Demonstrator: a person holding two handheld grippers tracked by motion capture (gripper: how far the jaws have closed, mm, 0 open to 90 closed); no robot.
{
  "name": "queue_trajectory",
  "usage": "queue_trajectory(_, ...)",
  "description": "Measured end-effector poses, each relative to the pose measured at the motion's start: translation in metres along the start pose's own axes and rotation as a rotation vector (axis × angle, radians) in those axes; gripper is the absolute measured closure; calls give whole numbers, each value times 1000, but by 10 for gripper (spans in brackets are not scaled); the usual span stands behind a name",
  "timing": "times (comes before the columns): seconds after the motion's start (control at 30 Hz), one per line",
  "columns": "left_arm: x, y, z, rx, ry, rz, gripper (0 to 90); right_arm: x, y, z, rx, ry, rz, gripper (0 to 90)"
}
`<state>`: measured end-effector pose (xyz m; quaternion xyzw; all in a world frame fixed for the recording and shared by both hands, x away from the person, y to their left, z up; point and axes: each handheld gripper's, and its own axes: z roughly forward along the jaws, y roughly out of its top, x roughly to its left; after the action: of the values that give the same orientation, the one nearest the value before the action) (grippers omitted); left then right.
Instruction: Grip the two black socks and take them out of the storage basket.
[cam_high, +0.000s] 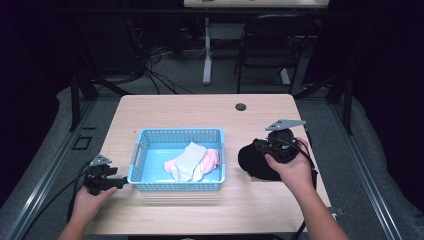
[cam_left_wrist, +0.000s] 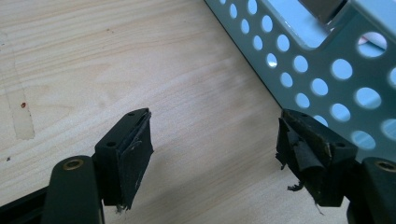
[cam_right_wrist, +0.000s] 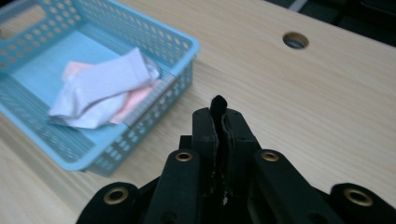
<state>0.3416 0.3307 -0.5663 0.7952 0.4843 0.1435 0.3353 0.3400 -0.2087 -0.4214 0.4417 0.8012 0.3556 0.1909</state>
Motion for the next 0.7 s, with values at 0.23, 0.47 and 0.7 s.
queue_trajectory(0.23,-1,0,1,4,0,1,266,-25,-27,15,36,-65,66,847)
queue_trajectory(0.47,-1,0,1,6,-1,0,266,-43,-39,20,50,-91,120,847)
queue_trajectory(0.7,-1,0,1,6,-1,0,266,-58,-50,26,70,-111,164,821)
